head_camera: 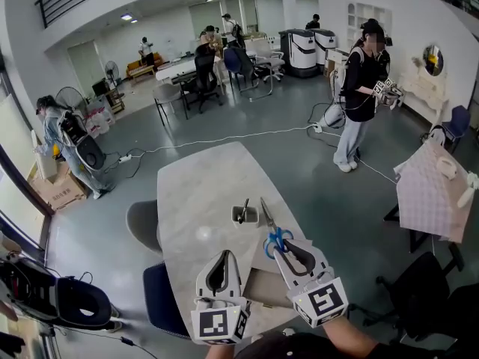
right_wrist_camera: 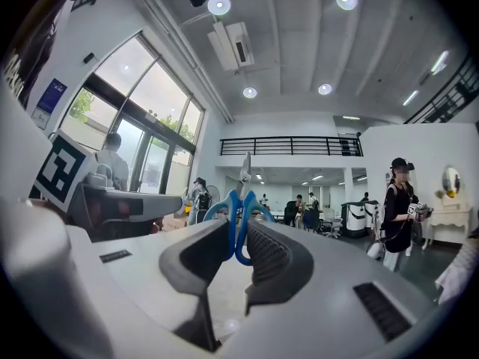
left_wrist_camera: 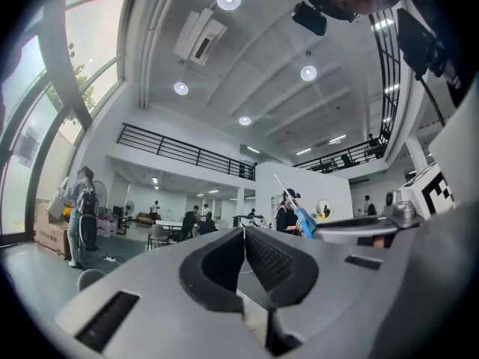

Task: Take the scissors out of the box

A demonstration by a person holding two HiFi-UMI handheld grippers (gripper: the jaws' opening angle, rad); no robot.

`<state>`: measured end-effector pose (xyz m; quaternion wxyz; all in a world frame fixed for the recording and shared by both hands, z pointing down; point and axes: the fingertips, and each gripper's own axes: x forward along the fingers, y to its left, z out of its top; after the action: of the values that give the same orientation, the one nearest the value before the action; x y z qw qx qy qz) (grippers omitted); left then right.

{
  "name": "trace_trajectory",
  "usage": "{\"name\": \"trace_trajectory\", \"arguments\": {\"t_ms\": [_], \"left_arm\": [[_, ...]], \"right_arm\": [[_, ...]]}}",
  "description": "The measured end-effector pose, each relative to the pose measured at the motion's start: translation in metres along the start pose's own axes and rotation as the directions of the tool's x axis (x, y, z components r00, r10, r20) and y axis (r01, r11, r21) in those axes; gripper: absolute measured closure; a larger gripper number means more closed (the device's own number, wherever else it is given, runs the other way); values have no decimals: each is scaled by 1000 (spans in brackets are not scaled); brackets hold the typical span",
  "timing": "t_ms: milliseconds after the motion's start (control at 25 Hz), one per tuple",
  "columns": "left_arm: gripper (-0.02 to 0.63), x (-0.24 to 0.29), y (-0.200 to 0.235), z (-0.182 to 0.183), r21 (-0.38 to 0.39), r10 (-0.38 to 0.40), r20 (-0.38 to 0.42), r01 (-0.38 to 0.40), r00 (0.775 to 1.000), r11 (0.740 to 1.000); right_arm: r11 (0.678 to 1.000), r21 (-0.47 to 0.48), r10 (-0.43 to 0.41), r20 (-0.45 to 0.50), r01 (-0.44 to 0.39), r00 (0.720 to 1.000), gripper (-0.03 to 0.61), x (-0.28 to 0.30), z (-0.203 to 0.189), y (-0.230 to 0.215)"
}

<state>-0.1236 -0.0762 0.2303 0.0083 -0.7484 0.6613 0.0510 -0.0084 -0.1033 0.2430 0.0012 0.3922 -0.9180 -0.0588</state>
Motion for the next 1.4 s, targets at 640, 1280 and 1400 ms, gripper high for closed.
{"name": "trace_trajectory", "arguments": {"t_ms": [640, 1280, 1400], "left_arm": [[597, -7, -10, -5, 13, -3, -7, 3, 1000, 1000], [597, 0, -13, -5, 12, -3, -9, 4, 1000, 1000], [597, 0, -12, -6, 11, -2, -10, 2, 1000, 1000]], "right_arm": [[1000, 9, -13, 16, 13, 1000, 505, -11, 1, -1], [999, 17, -28, 24, 28, 999, 505, -10, 3, -10], [1000, 14, -22, 18, 22, 1000, 505, -8, 1, -10]]}}
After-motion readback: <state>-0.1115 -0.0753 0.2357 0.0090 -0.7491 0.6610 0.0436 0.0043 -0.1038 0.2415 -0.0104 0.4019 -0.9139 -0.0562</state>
